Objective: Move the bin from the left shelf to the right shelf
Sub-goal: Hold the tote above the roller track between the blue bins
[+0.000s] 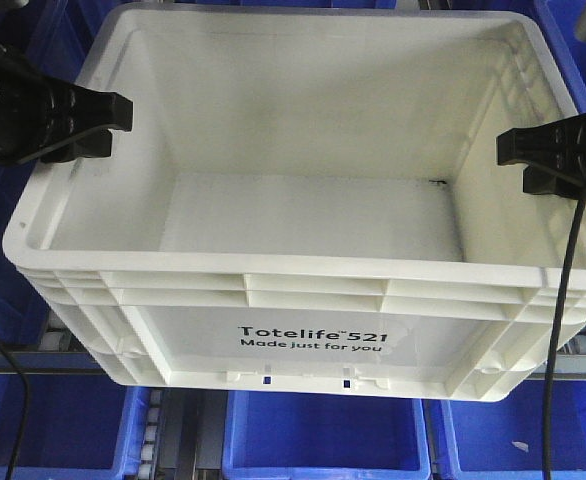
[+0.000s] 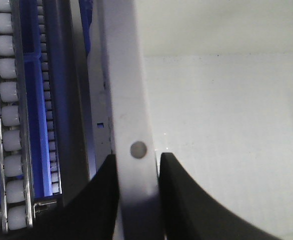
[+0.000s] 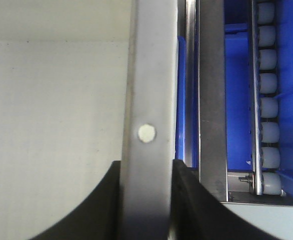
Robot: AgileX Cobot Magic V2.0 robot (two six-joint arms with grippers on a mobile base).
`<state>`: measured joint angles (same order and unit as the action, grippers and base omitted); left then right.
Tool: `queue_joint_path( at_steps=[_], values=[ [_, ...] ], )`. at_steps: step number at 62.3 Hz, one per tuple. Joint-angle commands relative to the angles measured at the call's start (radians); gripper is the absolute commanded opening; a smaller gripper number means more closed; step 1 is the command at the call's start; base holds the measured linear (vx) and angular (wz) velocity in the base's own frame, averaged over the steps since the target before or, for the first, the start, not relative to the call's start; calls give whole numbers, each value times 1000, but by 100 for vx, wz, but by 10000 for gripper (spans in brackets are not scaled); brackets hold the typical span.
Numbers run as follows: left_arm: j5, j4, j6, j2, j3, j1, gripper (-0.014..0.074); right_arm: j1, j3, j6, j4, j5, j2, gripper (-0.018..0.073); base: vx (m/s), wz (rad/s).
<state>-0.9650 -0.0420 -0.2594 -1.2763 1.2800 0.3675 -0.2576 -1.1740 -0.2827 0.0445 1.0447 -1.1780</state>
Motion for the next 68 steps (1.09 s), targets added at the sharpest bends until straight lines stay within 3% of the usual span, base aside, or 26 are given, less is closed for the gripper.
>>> queue_joint_path(
  at_steps=[1,68],
  values=[
    [90,35,16,43,36,-4,-6,9,-41,18,51,-106,36,-1,5,1],
    [90,35,16,43,36,-4,-6,9,-41,18,51,-106,36,-1,3,0]
  ],
)
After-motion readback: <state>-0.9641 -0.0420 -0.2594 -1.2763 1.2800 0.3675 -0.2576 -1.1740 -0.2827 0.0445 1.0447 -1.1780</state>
